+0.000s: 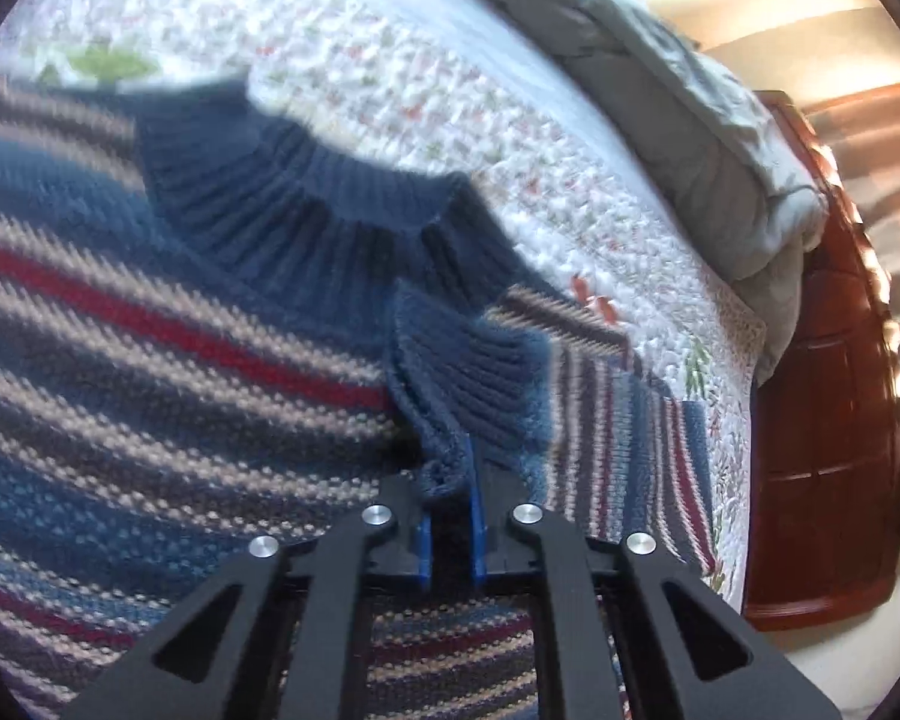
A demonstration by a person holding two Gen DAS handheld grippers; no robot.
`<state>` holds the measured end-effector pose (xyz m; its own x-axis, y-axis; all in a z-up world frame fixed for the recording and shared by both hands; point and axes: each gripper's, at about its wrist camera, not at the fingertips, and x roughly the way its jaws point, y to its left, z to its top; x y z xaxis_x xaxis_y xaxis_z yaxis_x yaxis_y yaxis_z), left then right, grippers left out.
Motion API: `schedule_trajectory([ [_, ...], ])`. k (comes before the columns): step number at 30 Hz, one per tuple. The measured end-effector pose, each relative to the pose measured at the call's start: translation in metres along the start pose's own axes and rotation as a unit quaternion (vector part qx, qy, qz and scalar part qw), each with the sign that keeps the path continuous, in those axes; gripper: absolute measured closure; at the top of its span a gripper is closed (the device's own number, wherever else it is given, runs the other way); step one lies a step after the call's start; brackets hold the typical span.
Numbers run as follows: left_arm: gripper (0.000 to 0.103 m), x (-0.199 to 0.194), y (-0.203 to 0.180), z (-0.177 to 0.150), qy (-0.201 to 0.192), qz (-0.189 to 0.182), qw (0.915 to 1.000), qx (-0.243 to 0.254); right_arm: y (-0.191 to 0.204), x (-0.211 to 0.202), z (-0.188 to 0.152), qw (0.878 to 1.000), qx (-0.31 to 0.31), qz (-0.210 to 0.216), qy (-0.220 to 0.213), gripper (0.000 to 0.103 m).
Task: Fold small clothes
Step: 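Straighten the cuff along the sweater body with the left tool, then release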
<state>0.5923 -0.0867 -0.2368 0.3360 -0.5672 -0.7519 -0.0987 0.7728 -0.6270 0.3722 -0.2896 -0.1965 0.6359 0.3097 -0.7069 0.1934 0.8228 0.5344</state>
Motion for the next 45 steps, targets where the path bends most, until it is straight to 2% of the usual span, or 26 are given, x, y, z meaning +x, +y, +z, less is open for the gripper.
schedule_trajectory([
  [2, 0.095, -0.013, -0.009, 0.0, -0.011, 0.0, 0.9996, 0.026, 0.0, 0.002, 0.001, 1.0, -0.002, 0.001, 0.002, 0.024],
  [13, 0.096, -0.092, -0.041, 0.021, -0.046, -0.008, 0.9945, 0.093, 0.007, 0.004, 0.0, 1.0, -0.018, -0.001, 0.005, 0.024],
  [18, 0.096, -0.123, -0.026, 0.034, -0.066, -0.012, 0.9939, 0.088, 0.012, 0.007, 0.0, 1.0, -0.027, -0.003, 0.006, 0.024],
  [22, 0.096, -0.14, 0.001, 0.041, -0.072, -0.018, 0.9945, 0.074, 0.015, 0.009, -0.002, 0.999, -0.033, -0.009, 0.007, 0.024],
  [31, 0.096, -0.147, 0.062, 0.033, -0.067, -0.007, 0.9965, 0.049, 0.026, 0.007, -0.006, 0.998, -0.066, -0.025, -0.005, 0.024],
  [45, 0.096, -0.125, 0.117, 0.015, -0.043, 0.006, 0.9988, 0.02, 0.026, 0.012, -0.005, 0.996, -0.081, -0.032, -0.005, 0.024],
])
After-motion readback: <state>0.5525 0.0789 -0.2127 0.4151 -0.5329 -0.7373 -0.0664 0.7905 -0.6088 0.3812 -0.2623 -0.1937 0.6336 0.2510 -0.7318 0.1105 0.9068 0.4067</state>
